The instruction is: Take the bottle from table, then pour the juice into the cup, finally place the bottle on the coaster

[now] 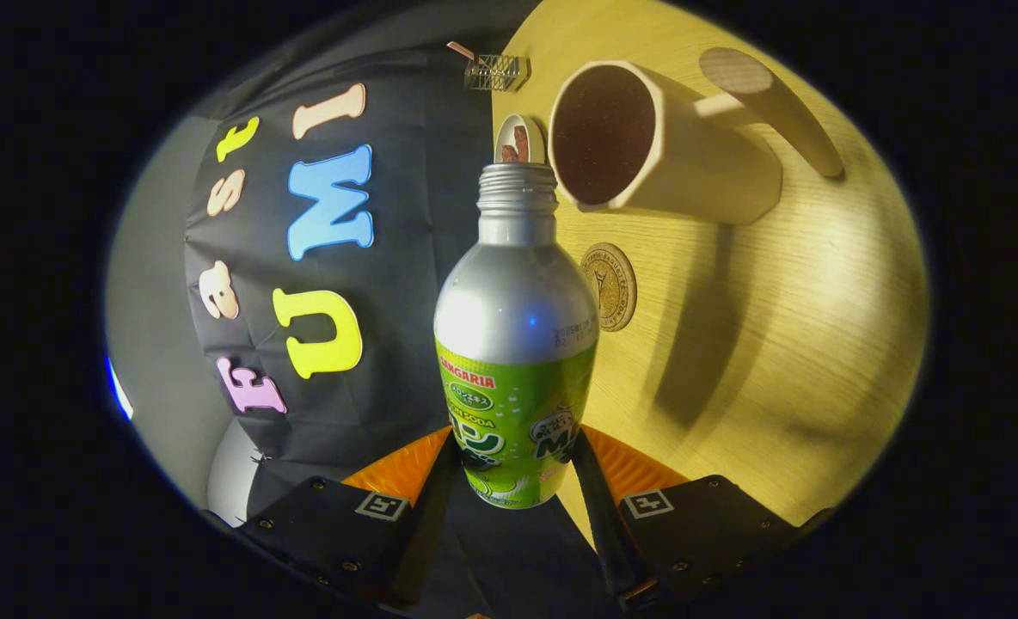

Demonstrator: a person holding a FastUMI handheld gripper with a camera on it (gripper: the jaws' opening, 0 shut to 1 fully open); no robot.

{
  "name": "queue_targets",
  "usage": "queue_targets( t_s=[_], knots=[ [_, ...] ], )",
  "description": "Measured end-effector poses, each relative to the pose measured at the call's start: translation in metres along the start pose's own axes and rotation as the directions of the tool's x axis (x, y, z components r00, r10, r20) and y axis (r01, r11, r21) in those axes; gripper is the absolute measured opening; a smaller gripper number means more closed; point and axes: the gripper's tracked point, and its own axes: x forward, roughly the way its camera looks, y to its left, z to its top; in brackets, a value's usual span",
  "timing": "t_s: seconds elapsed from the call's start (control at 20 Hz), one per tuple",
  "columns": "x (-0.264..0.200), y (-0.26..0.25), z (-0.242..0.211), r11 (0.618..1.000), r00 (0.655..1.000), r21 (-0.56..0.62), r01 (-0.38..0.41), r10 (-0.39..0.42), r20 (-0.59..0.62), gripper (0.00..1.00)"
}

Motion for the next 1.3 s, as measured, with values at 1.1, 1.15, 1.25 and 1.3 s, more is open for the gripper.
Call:
queue_targets(
  t_s=[1.1,1.15,1.25,1.3],
  knots=[
    [0.0,0.013,0.003,0.98,1.0,0.2,-0.012,0.016,-0.017,0.76],
    [-0.001,0.014,0.002,0.979,1.0,0.205,-0.011,0.015,-0.019,0.76],
    [-0.001,0.016,0.004,0.975,1.0,0.221,-0.011,0.016,-0.021,0.76],
    [-0.001,0.017,0.004,0.973,1.0,0.231,-0.012,0.017,-0.021,0.76]
  ],
)
